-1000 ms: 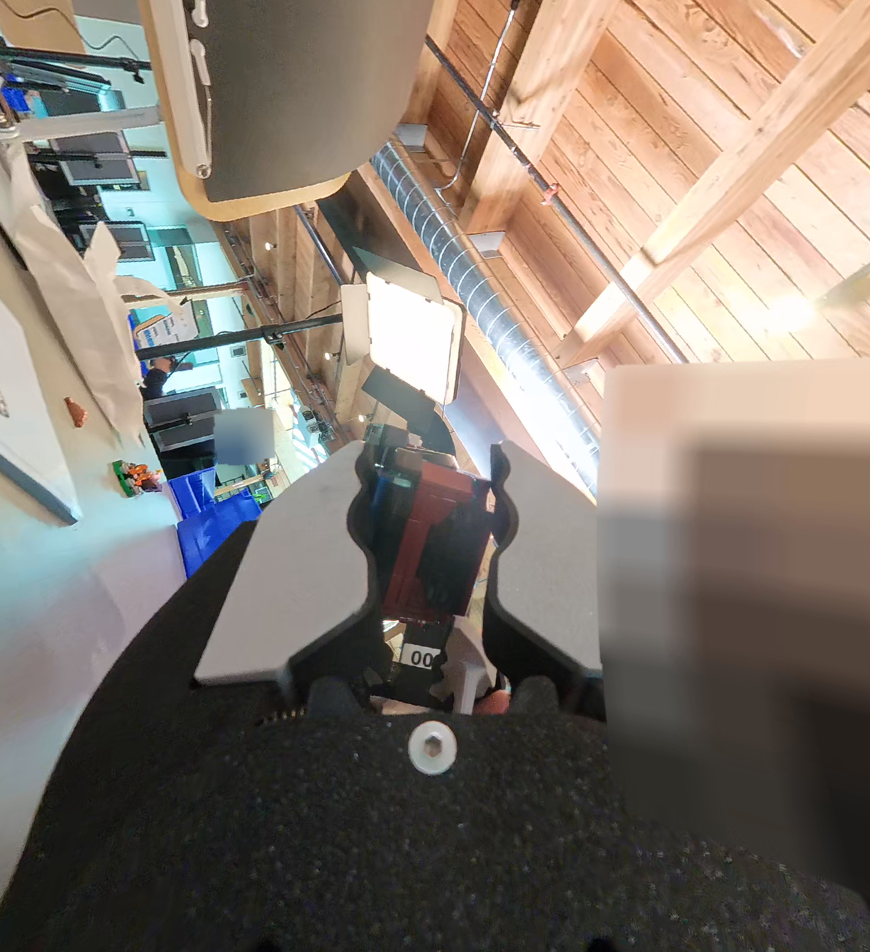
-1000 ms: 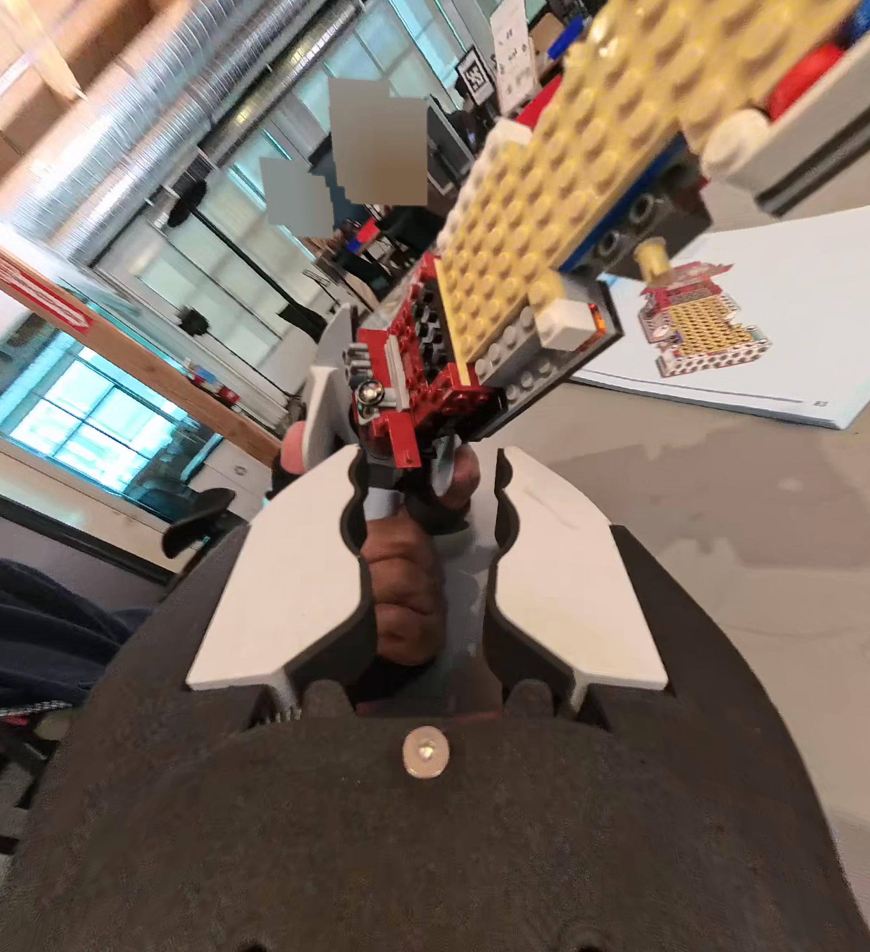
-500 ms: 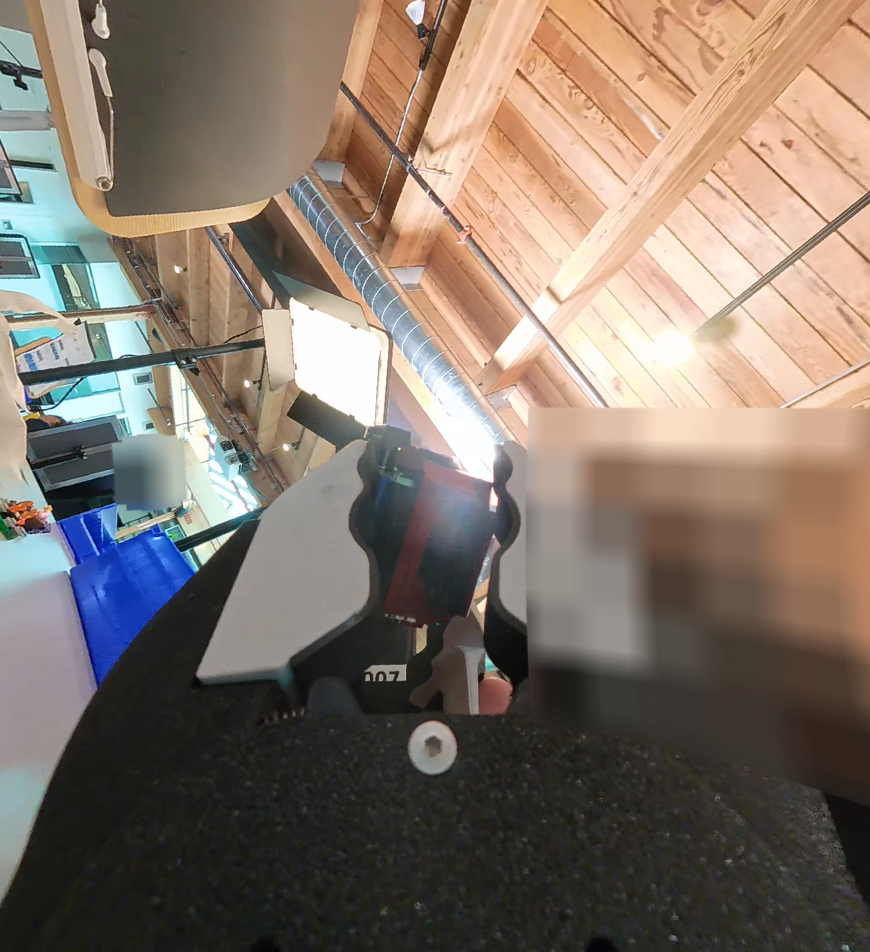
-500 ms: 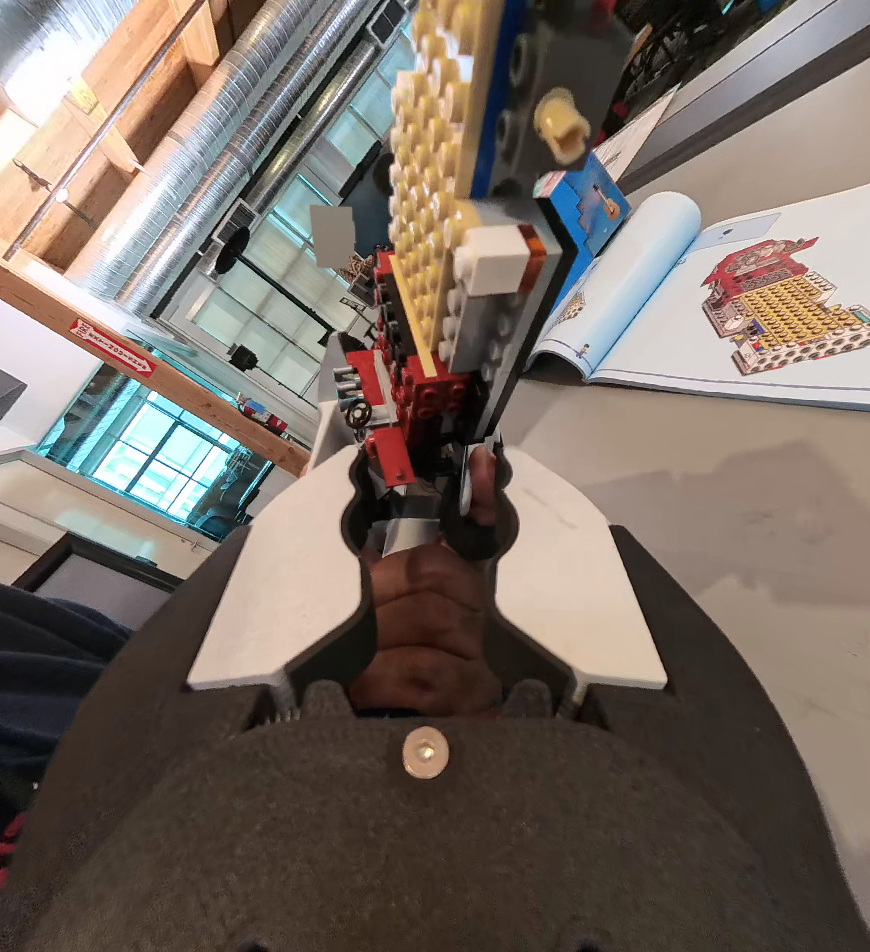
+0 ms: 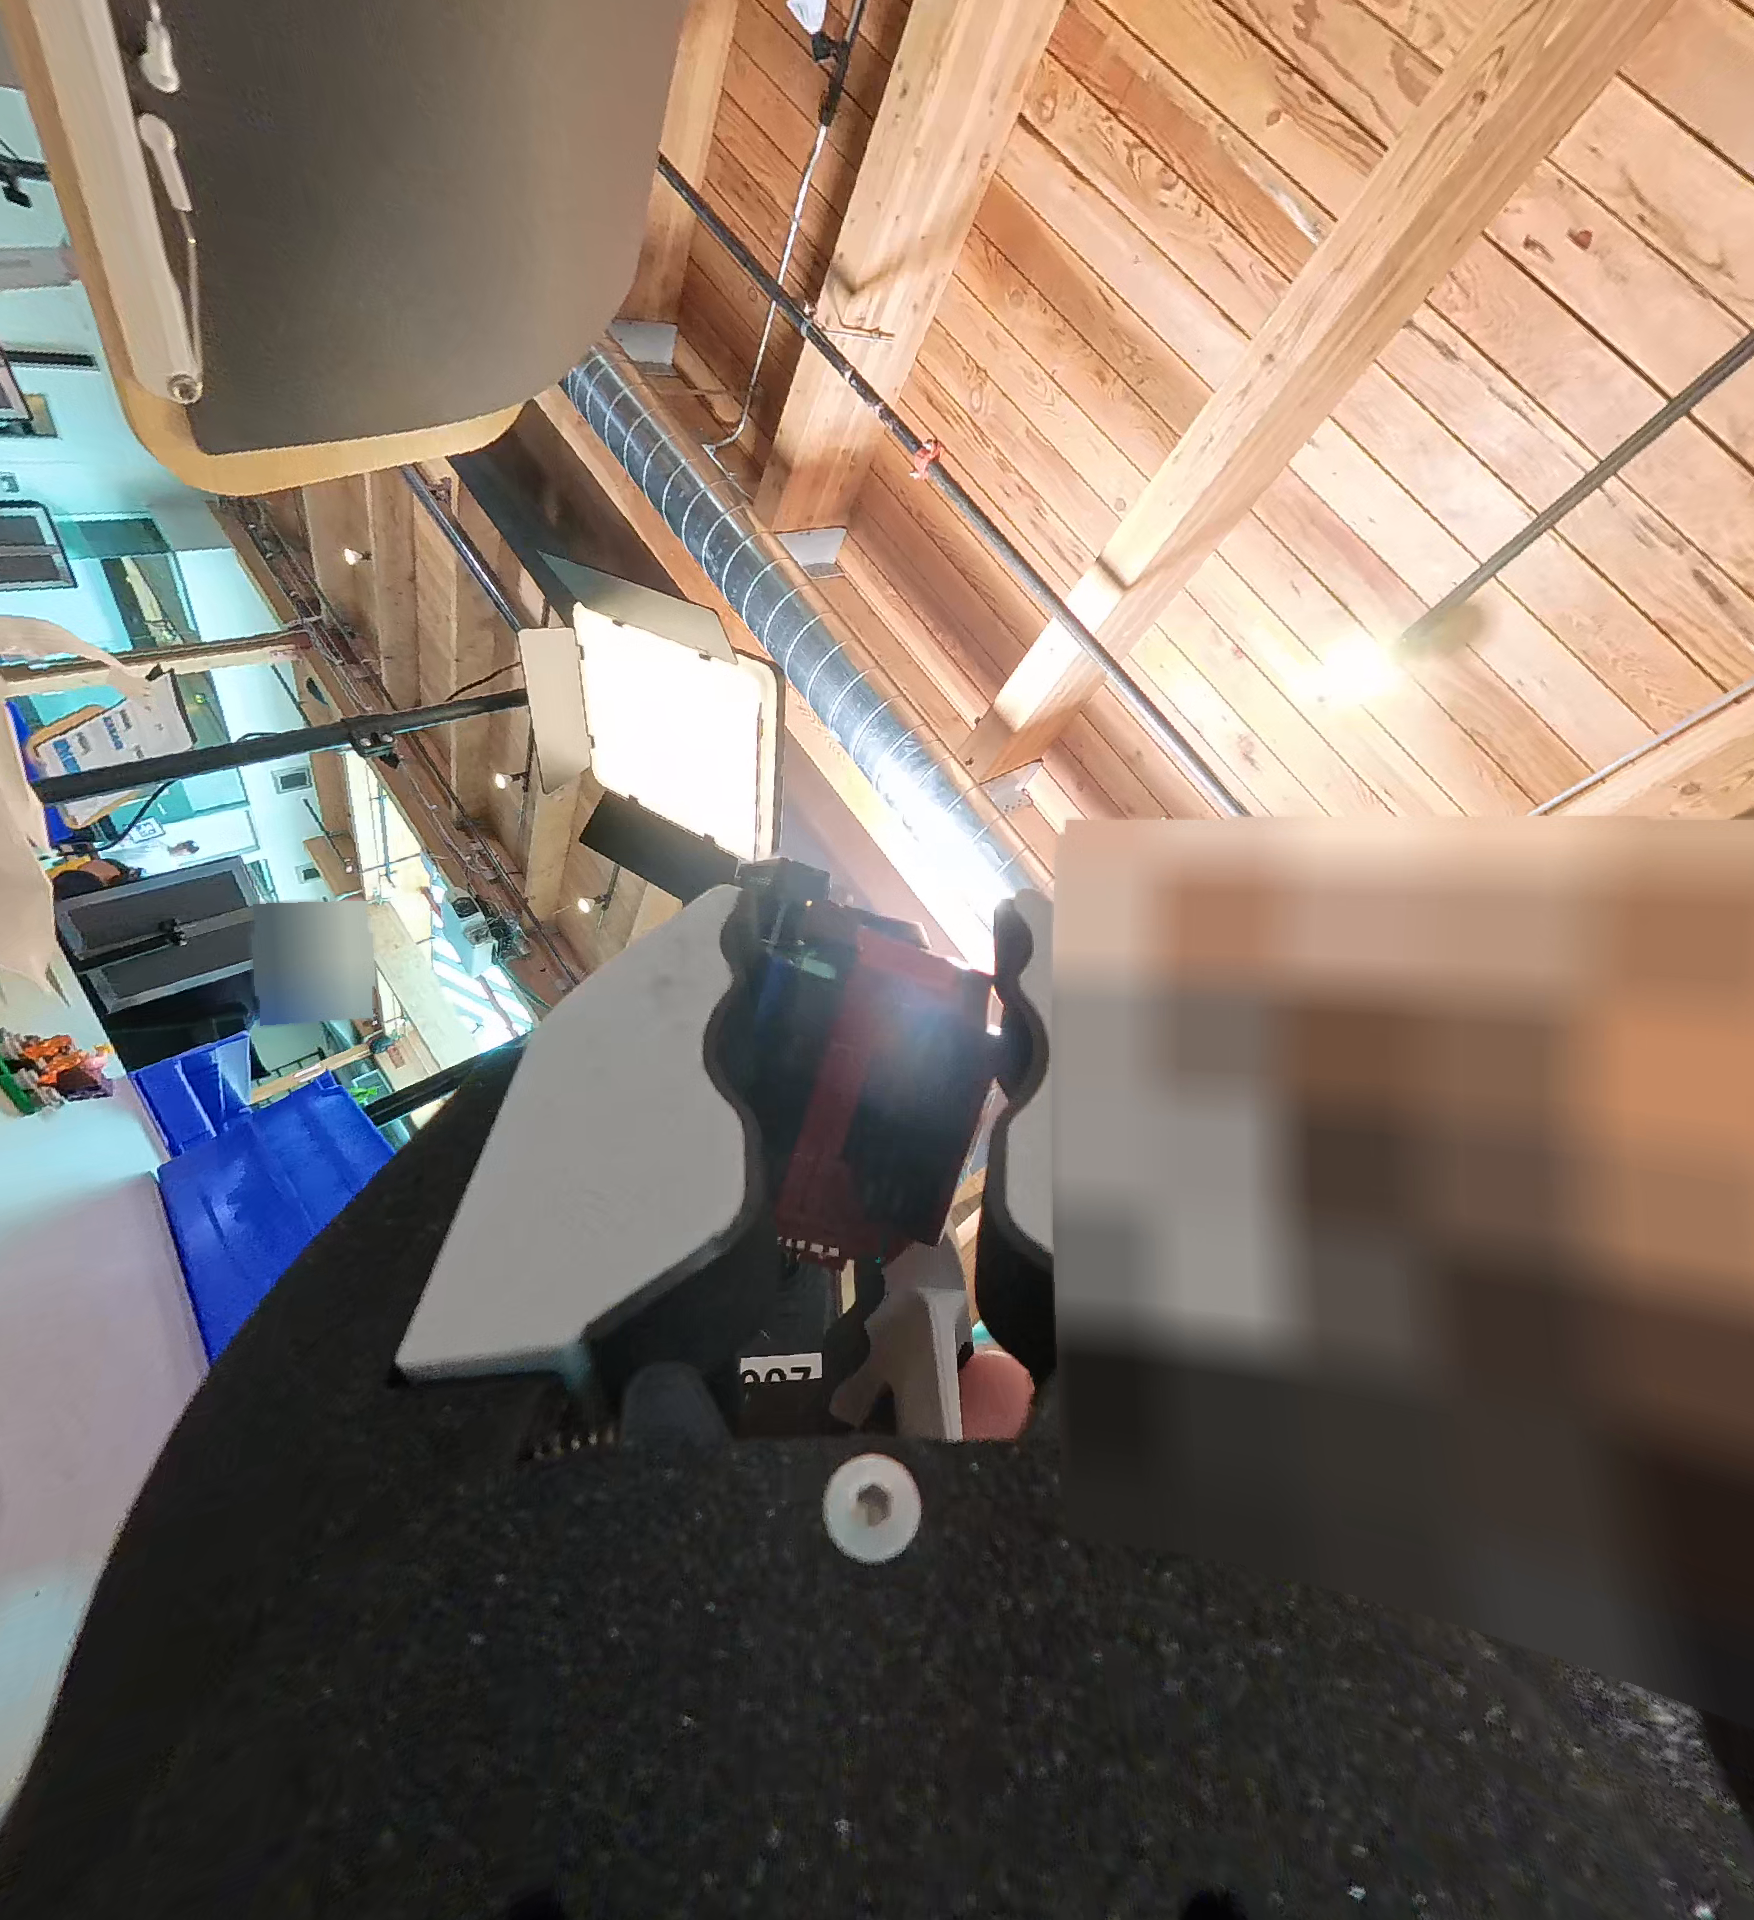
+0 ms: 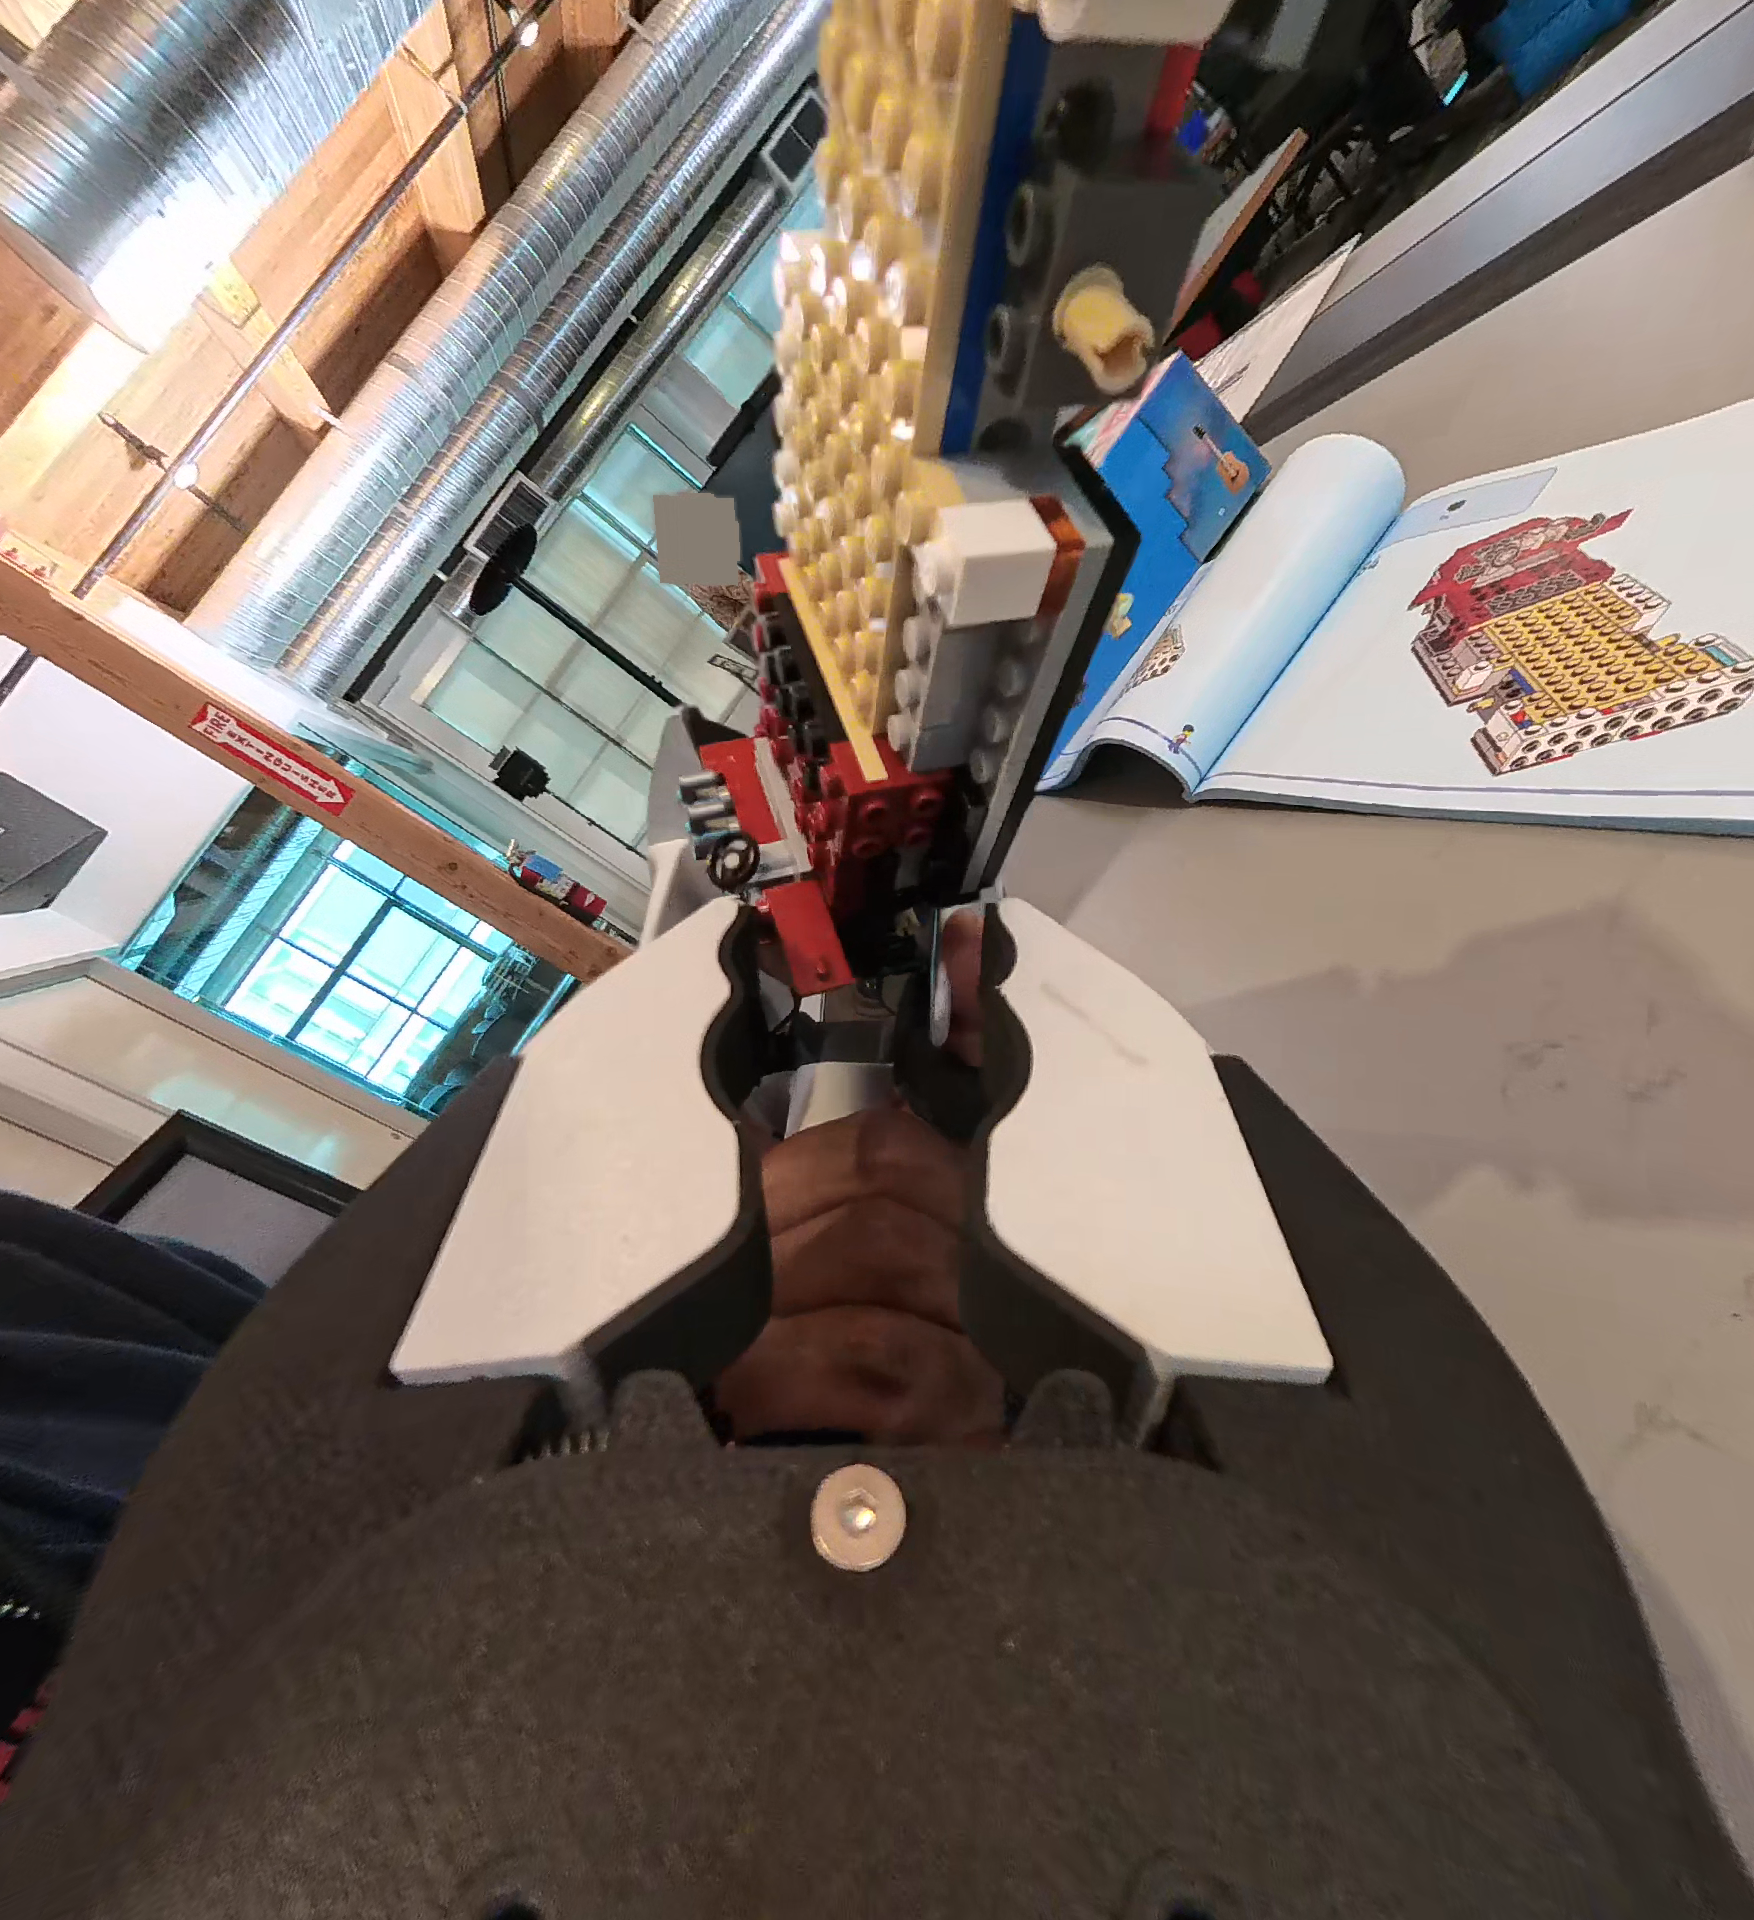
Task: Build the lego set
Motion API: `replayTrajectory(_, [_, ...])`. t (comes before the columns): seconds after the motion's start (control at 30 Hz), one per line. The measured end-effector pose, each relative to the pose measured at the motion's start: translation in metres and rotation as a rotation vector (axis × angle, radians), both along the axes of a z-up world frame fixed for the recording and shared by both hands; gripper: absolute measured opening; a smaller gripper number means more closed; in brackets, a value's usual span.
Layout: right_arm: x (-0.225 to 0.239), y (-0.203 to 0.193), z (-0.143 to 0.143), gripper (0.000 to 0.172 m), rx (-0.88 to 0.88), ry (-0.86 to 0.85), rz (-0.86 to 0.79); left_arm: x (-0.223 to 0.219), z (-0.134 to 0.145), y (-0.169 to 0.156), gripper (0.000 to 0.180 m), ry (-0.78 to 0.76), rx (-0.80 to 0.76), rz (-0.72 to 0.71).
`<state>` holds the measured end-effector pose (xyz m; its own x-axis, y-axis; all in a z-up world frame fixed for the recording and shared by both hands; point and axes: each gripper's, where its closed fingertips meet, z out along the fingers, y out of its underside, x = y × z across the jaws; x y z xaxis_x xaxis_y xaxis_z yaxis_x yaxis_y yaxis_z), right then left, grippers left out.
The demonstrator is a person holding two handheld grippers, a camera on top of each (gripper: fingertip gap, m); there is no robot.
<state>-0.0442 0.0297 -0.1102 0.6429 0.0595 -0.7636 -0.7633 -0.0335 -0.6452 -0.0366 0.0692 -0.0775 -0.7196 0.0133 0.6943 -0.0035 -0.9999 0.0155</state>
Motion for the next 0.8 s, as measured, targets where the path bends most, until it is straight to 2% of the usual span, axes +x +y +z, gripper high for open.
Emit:
replayTrajectory(0.4, [-0.0056, -0.0005, 0.0075, 0.036, 0.038, -0.021, 0.030, -0.0083, 0.0108, -0.0033, 0.044, -0.037, 0.077, 0.039])
replayTrajectory(0.8, [-0.0057, 0.0003, 0.0058, 0.033, 0.049, 0.004, 0.036, -0.0077, 0.0073, -0.0018, 0.044, -0.023, 0.058, 0.053])
